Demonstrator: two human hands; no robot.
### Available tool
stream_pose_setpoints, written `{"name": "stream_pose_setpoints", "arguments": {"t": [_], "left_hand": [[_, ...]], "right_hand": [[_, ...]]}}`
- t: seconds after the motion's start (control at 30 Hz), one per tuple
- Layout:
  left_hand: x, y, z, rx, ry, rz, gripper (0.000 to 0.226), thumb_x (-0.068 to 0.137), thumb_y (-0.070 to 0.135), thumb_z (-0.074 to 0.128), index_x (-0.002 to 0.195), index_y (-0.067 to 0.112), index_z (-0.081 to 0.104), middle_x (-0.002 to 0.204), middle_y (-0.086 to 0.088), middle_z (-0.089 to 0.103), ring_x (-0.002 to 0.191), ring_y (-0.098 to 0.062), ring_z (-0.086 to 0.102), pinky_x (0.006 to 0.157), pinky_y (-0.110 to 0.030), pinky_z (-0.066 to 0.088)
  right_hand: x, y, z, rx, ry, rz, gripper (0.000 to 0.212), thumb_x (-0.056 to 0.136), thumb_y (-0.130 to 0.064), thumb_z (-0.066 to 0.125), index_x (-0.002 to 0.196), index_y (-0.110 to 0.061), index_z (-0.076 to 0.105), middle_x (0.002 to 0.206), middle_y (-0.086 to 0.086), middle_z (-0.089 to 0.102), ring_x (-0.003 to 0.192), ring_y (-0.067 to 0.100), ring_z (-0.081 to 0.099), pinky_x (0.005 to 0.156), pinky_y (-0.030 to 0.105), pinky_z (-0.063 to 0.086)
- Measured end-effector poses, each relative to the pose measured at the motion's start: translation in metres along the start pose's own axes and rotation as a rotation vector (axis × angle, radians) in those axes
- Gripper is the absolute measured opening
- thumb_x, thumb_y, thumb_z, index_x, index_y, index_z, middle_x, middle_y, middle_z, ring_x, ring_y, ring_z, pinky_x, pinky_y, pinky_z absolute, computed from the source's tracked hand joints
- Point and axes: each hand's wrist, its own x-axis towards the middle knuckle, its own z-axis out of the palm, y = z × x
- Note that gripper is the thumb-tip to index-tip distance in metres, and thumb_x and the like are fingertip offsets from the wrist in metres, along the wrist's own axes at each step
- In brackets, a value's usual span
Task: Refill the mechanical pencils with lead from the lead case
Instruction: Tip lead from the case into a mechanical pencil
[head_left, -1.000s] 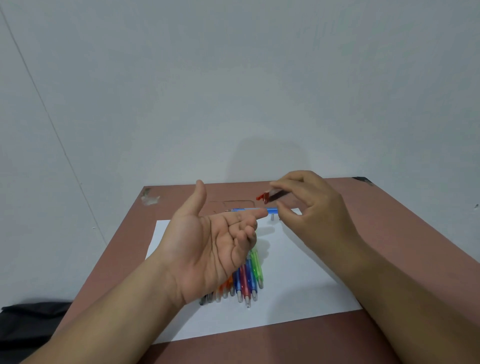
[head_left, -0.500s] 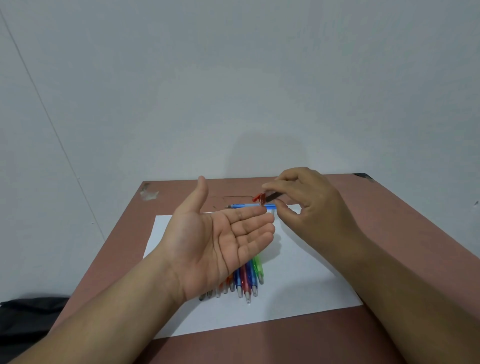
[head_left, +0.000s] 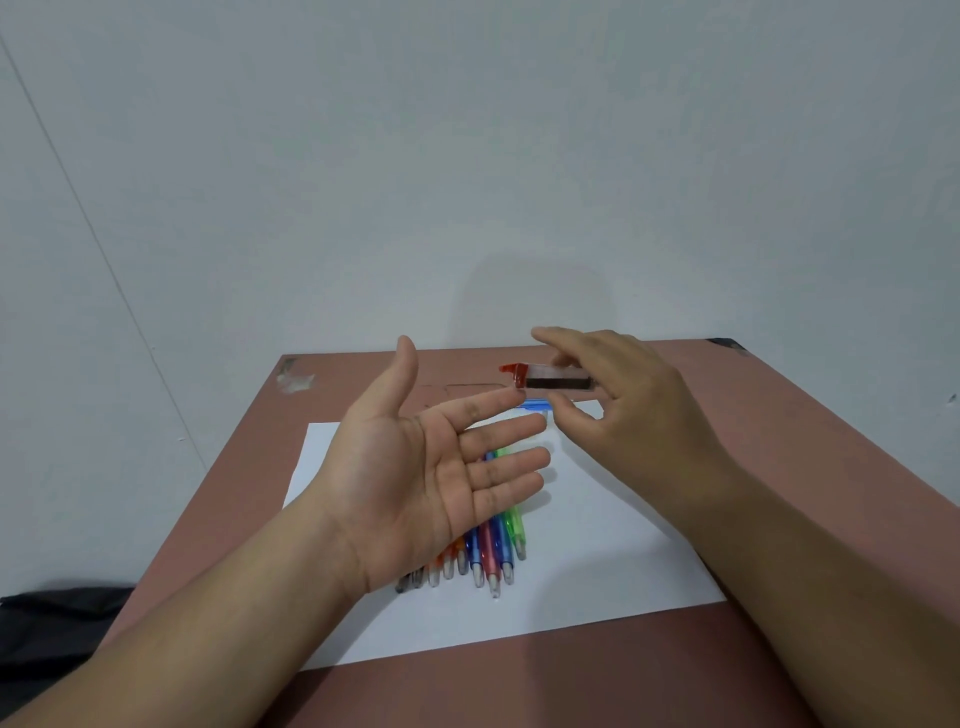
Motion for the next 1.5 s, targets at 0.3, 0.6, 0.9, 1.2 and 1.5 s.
{"name": "stream_pose_setpoints", "arguments": {"t": [0.3,0.6,0.9,1.2,1.5], "left_hand": [[-0.0002,0.0002,-0.0017,-0.079,-0.034,0.000,0.102,0.085,0.082,0.039,0.134,-0.006,0.055,0.130,-0.027,0.062,0.121,-0.045,0.060,0.112,-0.050,0.040],[-0.0011,0.0015,-0.0011,-0.157,-0.052,-0.006,0.103,0.086,0.079,0.041,0.137,-0.010,0.049,0.132,-0.031,0.059,0.124,-0.046,0.058,0.115,-0.049,0.037],[-0.0009,0.0011,-0.0012,-0.108,-0.019,-0.024,0.101,0.086,0.080,0.040,0.135,-0.008,0.052,0.129,-0.028,0.063,0.121,-0.045,0.060,0.110,-0.050,0.042],[-0.0012,0.0012,-0.0002,-0.102,-0.015,-0.035,0.100,0.087,0.078,0.041,0.133,-0.010,0.053,0.128,-0.029,0.063,0.120,-0.045,0.061,0.108,-0.049,0.043],[-0.0012,0.0010,-0.0005,-0.085,-0.009,-0.046,0.099,0.087,0.078,0.042,0.133,-0.009,0.054,0.128,-0.028,0.063,0.118,-0.047,0.061,0.110,-0.049,0.042]], "right_hand": [[-0.0001,0.0009,0.0009,-0.099,-0.020,-0.026,0.060,0.088,-0.012,0.072,0.142,-0.031,0.056,0.108,-0.008,0.066,0.098,0.015,0.058,0.085,0.030,0.053],[0.0002,-0.0018,-0.0003,-0.100,-0.026,-0.004,0.071,0.088,-0.014,0.070,0.151,-0.035,0.044,0.104,-0.012,0.063,0.095,0.012,0.054,0.079,0.024,0.050],[-0.0015,0.0028,0.0034,-0.120,0.017,-0.100,0.046,0.087,-0.007,0.071,0.128,-0.028,0.069,0.105,-0.007,0.065,0.098,0.019,0.058,0.084,0.030,0.051],[0.0009,-0.0008,0.0015,-0.200,0.080,-0.201,0.049,0.084,0.000,0.071,0.125,-0.027,0.071,0.104,-0.003,0.065,0.099,0.023,0.056,0.078,0.032,0.050],[0.0004,0.0013,0.0026,-0.250,0.089,-0.246,0.047,0.083,0.003,0.071,0.123,-0.022,0.072,0.105,0.000,0.066,0.100,0.026,0.057,0.075,0.038,0.054]]}}
